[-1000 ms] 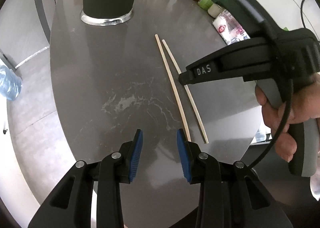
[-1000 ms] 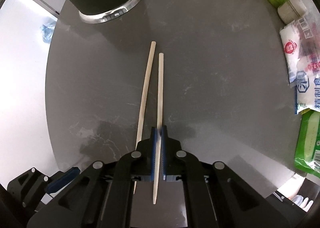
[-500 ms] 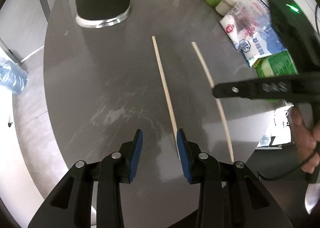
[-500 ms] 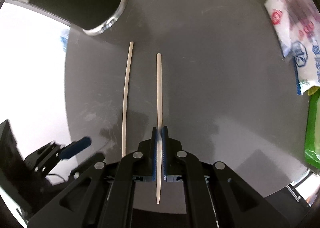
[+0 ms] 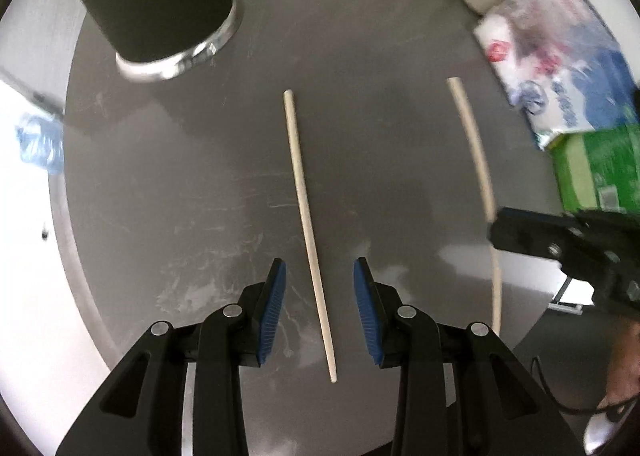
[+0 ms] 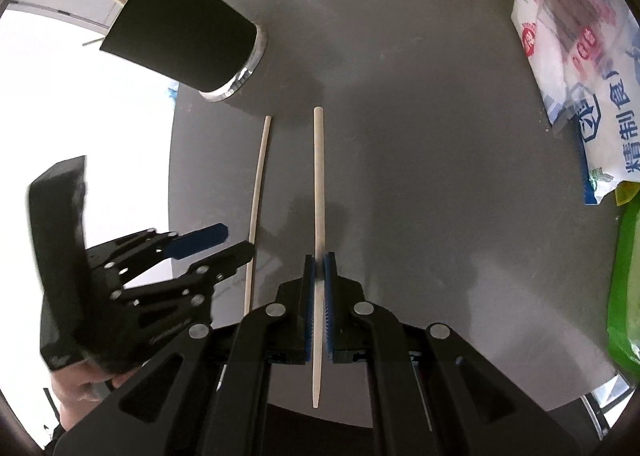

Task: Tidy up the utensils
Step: 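Close the left gripper on the last chopstick while the right gripper holds its chopstick, then lift both held chopsticks and carry them over the black holder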

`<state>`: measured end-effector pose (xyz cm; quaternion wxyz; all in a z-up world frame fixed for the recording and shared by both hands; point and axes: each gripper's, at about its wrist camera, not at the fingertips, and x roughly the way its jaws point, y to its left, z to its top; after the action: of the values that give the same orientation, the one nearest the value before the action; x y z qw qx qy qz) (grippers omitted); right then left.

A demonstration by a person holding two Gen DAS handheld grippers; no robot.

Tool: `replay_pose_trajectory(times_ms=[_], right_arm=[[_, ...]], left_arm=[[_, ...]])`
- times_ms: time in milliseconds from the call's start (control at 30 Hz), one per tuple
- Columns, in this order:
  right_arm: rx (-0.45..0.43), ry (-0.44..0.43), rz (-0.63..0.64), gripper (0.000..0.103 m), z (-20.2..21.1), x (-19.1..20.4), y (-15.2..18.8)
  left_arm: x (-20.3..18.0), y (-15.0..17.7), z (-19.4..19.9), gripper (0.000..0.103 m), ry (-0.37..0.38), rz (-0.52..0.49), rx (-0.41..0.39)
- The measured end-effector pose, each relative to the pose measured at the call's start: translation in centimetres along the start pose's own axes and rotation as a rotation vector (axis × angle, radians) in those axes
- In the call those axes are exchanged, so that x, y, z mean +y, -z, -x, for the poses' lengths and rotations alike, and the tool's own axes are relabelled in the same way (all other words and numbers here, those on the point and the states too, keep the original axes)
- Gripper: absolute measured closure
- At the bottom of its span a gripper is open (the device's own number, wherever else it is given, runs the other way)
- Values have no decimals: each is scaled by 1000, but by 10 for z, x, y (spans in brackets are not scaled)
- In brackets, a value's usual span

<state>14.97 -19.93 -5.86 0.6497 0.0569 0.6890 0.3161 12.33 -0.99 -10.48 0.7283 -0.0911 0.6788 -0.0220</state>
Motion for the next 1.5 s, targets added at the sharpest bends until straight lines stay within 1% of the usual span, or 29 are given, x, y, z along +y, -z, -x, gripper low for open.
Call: replay_pose_trajectory(times_ms=[67,200,233,300,433,567,600,633,667,700,733,933,1100,1200,1300,1333,1500], right_arm=[[-2,-13,18,98,4,-2,-2],[-6,-54,43,98,9,-3,-8],[-3,-63,47,98,9,-4,-8],[5,-79,61,98,8,-4,-8],[4,-104,72,98,8,-6,-13],[2,-119,80,98,7,-5,-19],[2,-121,80,98,2,-4,-24],[1,-129,77,98,1,-4,-27],[-2,-134,80,98,0,-3,-30],[-4,-137,85,98,-1,-2,-32],[-4,-139,87,98,-2,-1,-34],[-1,-138,103,98,-5,4,-39],[2,-115,115,98,-10,9,-42],[5,-103,121,98,-11,13,-42],[10,-90,136,98,-13,20,-41],[13,-85,138,98,-13,22,-40],[5,-69,153,98,-12,38,-40]], left_arm=[[2,-7,-5,69,-9,33,21],[0,-17,-11,69,-32,55,43],[-3,-20,-12,69,-52,52,46],[-7,-24,-15,69,-65,43,63],[-12,-30,-17,69,-79,49,81],[-9,-26,-12,70,-93,43,94],[-10,-24,-11,72,-106,25,99],[-15,-26,-13,82,-131,10,103],[-16,-28,-12,94,-150,6,104],[-15,-28,-11,96,-154,14,107],[-14,-28,-10,99,-150,15,108],[-8,-29,-4,99,-122,24,102],[2,-33,4,99,-69,41,90],[5,-30,11,99,-42,50,67],[9,-24,26,99,8,63,22],[9,-23,29,99,15,66,10],[15,-10,61,99,58,79,-66]])
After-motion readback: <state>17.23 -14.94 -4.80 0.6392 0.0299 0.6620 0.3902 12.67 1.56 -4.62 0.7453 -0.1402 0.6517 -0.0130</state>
